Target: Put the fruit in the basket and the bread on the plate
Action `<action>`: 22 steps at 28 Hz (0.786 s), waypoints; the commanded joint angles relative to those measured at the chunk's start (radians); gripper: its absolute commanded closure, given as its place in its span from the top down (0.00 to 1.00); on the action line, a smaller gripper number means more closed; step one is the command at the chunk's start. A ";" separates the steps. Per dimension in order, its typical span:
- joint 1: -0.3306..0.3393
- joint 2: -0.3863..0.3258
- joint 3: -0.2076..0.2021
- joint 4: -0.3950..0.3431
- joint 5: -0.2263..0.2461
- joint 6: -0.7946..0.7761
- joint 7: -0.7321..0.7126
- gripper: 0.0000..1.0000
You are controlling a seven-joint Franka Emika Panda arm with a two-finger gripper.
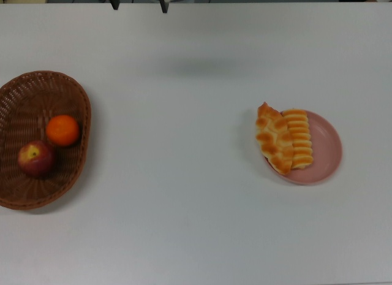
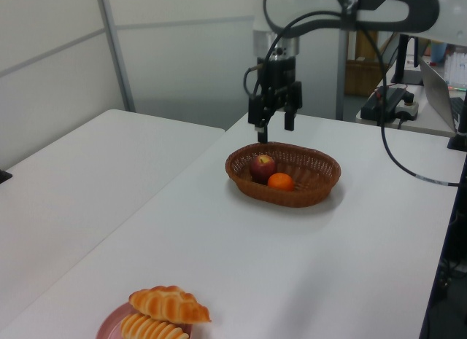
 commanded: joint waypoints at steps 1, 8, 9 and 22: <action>0.001 -0.055 0.019 -0.074 -0.031 0.001 -0.012 1.00; 0.040 -0.092 0.025 -0.170 -0.120 0.124 0.036 1.00; 0.041 -0.103 0.025 -0.201 -0.130 0.179 0.056 1.00; 0.037 -0.103 0.021 -0.194 -0.180 0.205 0.063 1.00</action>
